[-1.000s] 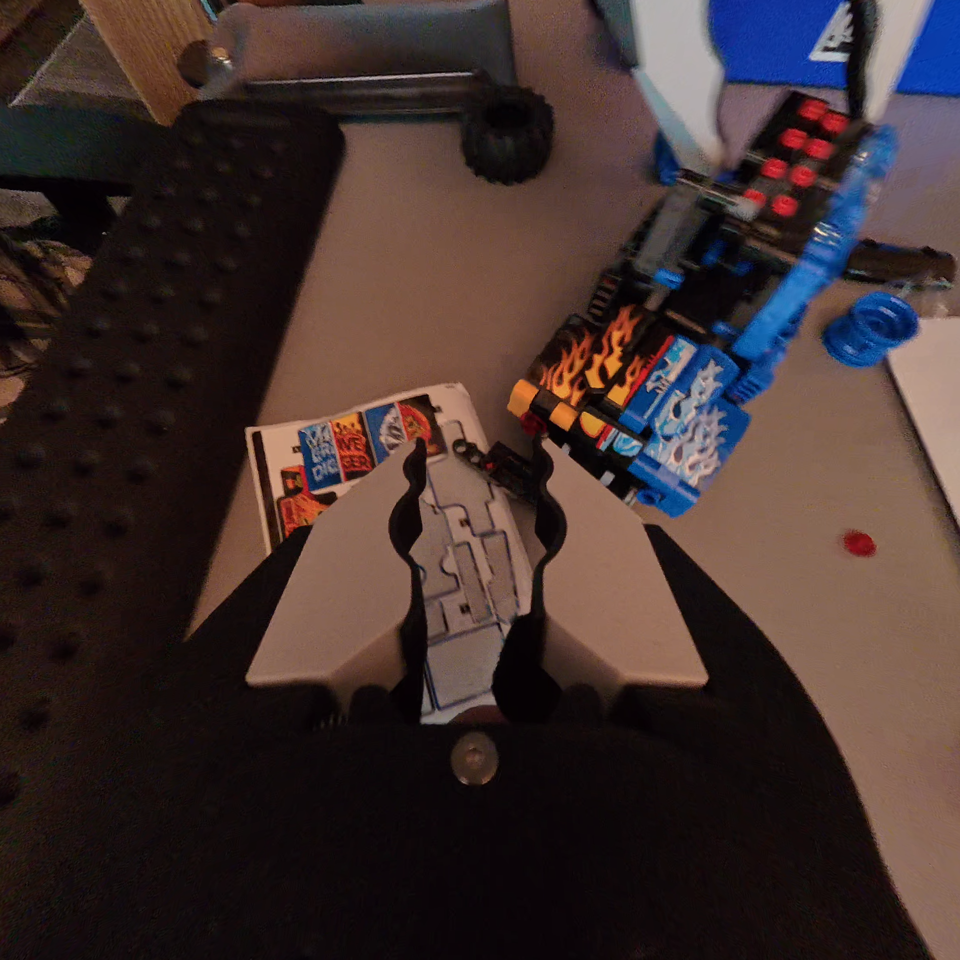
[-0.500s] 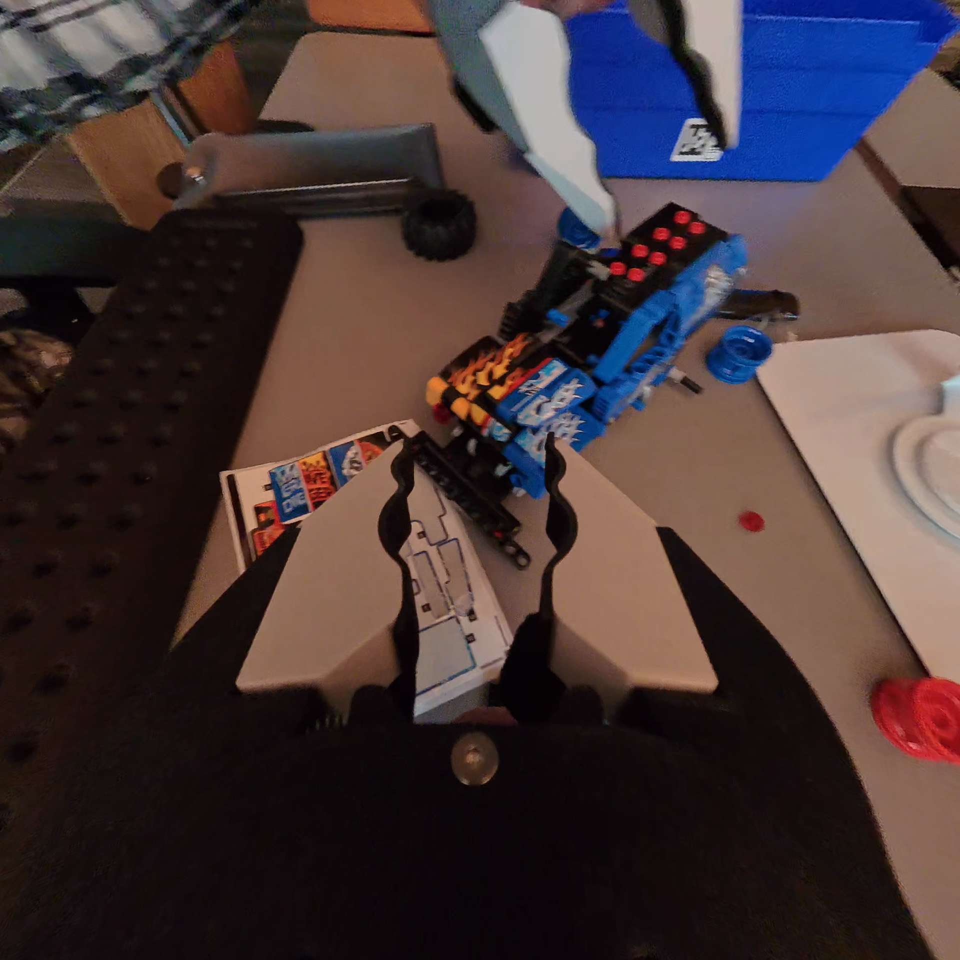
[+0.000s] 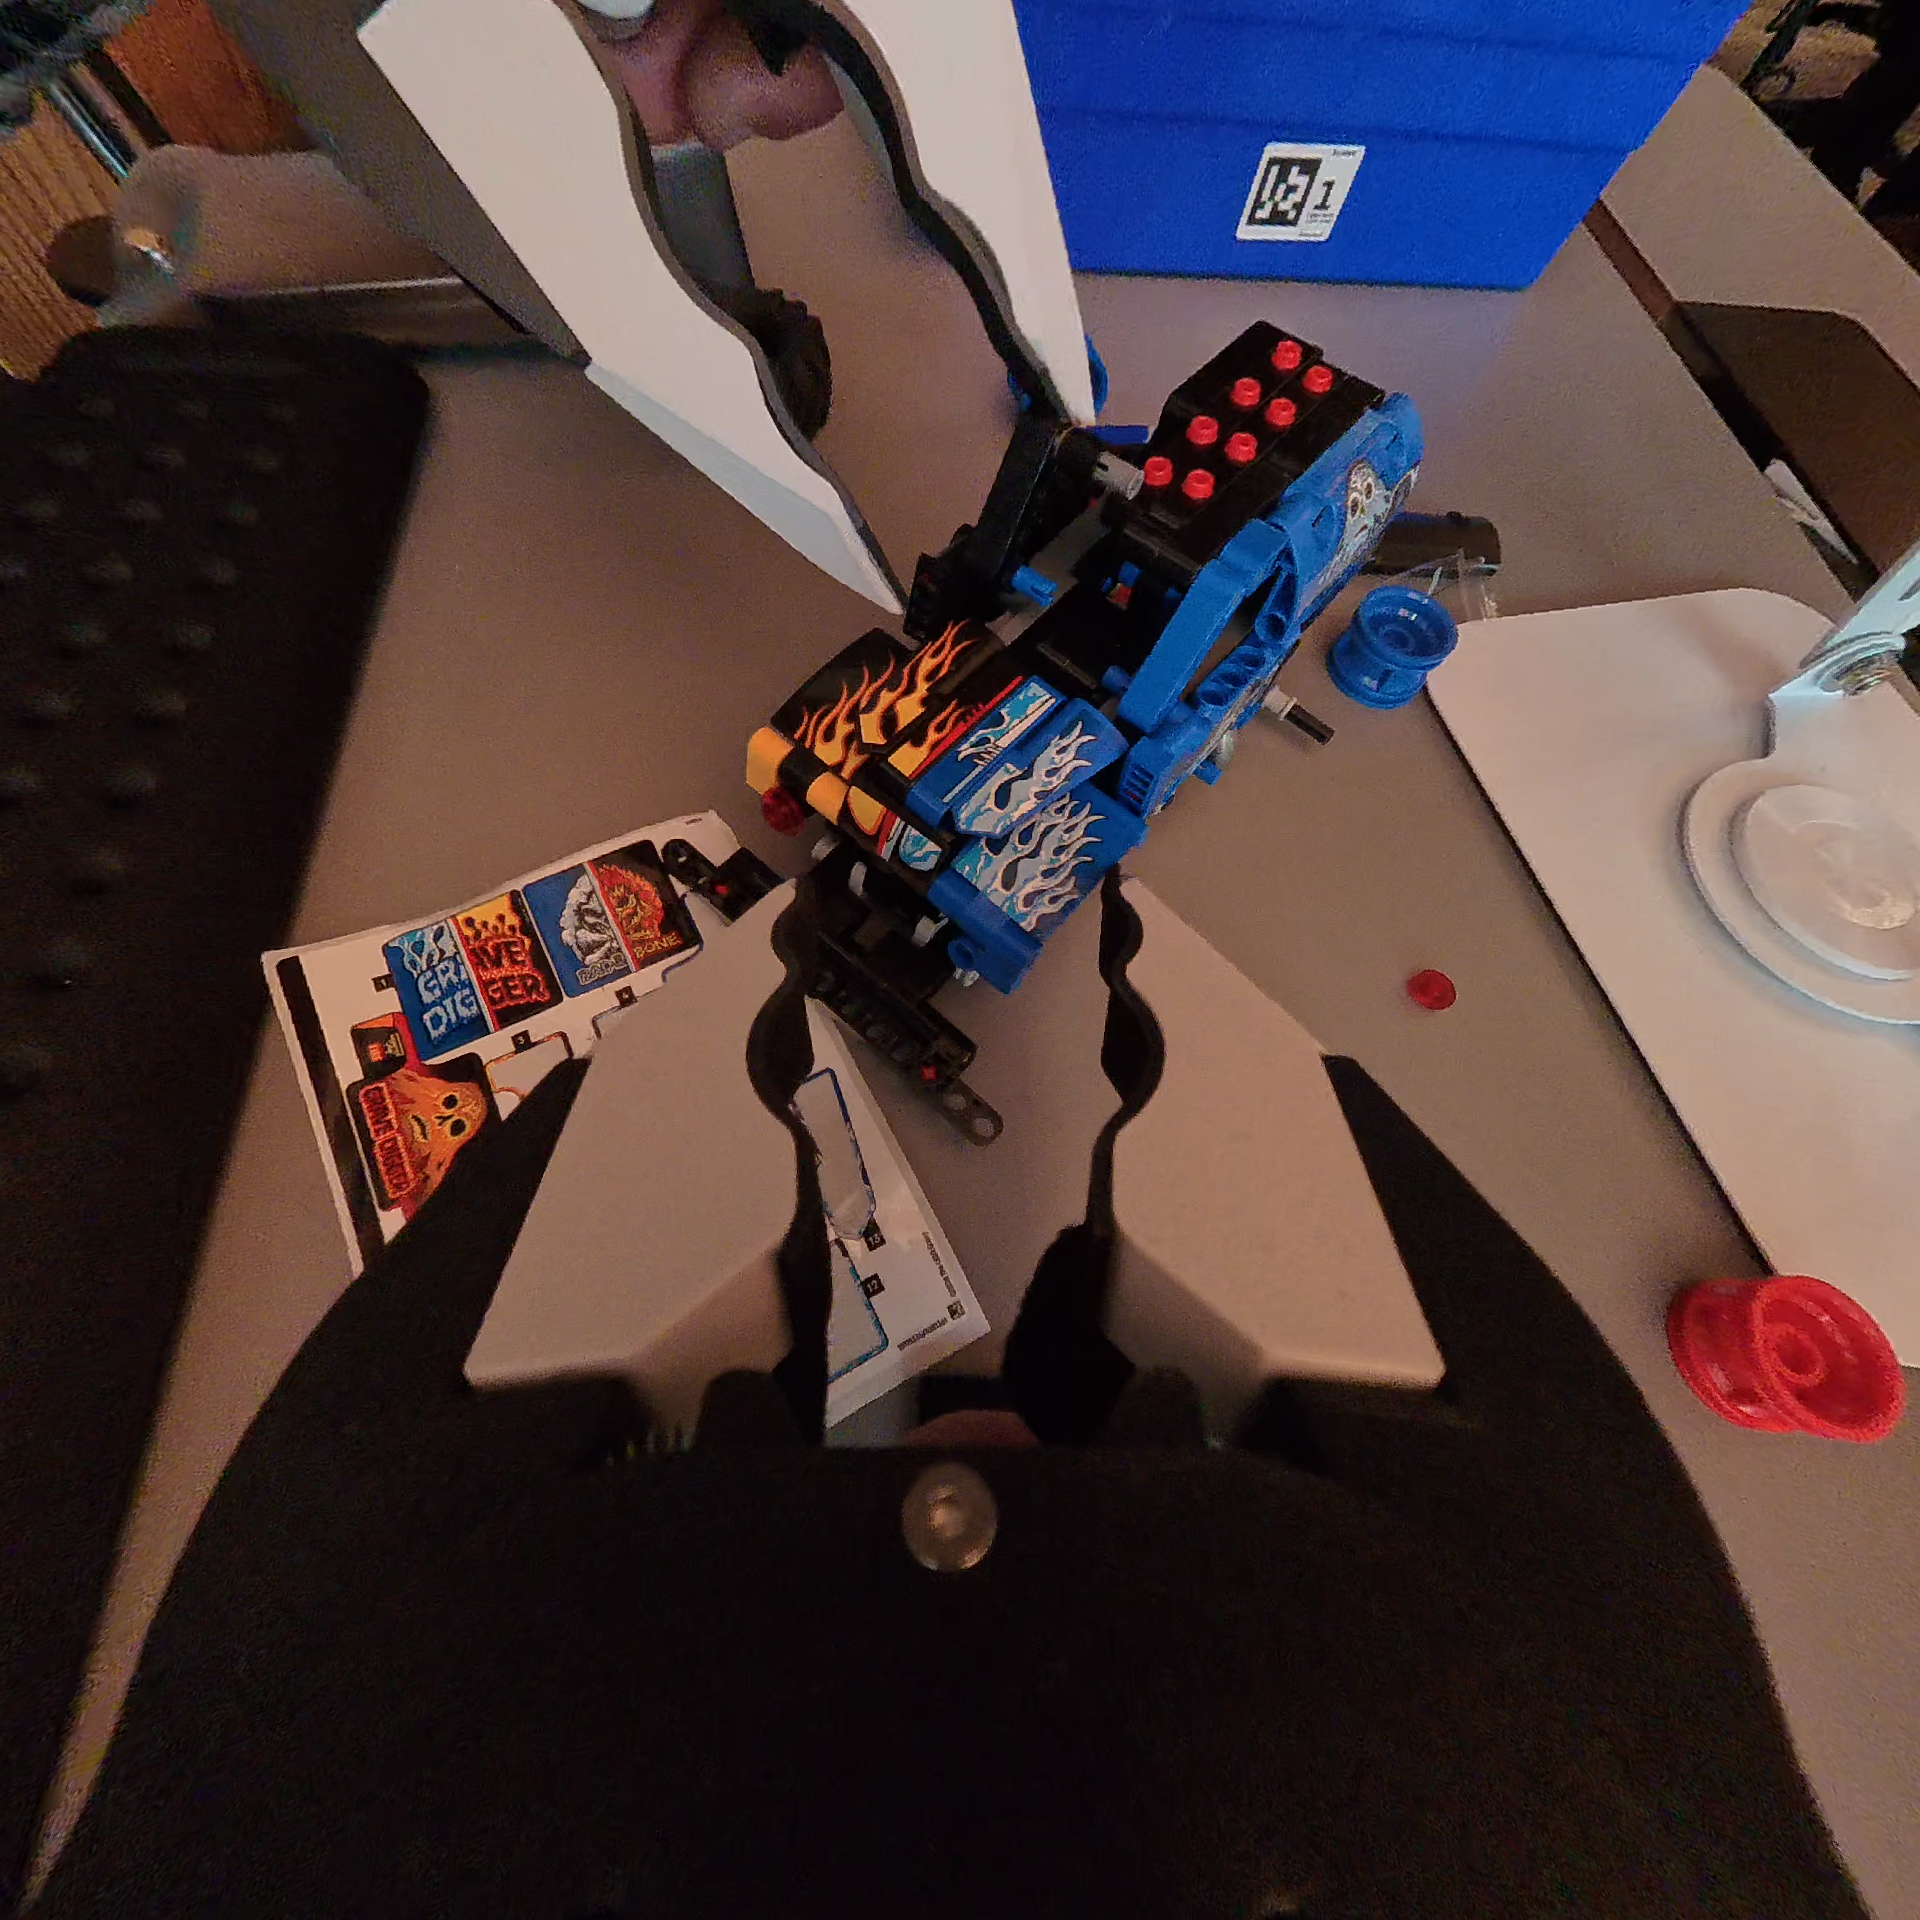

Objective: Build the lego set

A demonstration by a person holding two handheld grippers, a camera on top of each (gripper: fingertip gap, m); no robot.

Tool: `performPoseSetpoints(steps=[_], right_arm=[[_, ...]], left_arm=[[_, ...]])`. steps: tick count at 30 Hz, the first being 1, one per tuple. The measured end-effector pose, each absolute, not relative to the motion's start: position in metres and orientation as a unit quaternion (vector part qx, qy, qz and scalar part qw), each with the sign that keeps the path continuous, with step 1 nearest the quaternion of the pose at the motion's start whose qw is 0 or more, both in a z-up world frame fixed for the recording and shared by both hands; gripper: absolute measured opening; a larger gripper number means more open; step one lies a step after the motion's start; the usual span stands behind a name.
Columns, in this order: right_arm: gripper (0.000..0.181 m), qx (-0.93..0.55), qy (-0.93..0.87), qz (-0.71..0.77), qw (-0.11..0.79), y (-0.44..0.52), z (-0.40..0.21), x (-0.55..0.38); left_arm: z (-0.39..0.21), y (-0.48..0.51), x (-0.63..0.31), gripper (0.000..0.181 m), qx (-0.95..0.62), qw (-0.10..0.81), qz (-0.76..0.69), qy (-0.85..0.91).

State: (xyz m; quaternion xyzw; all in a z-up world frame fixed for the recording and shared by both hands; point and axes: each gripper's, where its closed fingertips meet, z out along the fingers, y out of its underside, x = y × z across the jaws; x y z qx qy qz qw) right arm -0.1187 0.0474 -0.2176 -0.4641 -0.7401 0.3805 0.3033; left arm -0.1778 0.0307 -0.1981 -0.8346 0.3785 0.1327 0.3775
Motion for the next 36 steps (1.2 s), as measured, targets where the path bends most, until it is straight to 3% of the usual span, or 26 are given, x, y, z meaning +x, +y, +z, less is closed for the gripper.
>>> performPoseSetpoints(steps=[28,31,33,36], right_arm=[[0.048,-0.462,-0.758,0.357,0.290,0.046,-0.233,-0.119],[0.047,-0.464,-0.758,0.355,0.289,0.046,-0.234,-0.119],[0.047,-0.466,-0.759,0.353,0.287,0.047,-0.236,-0.119],[0.047,-0.466,-0.759,0.355,0.285,0.046,-0.237,-0.119]], left_arm=[[-0.202,0.029,-0.178,0.039,-0.762,0.374,0.234,0.475],[-0.198,0.029,-0.182,0.028,-0.753,0.374,0.242,0.484],[-0.190,0.031,-0.186,0.005,-0.741,0.387,0.257,0.485],[-0.196,0.028,-0.191,0.010,-0.745,0.361,0.260,0.497]])
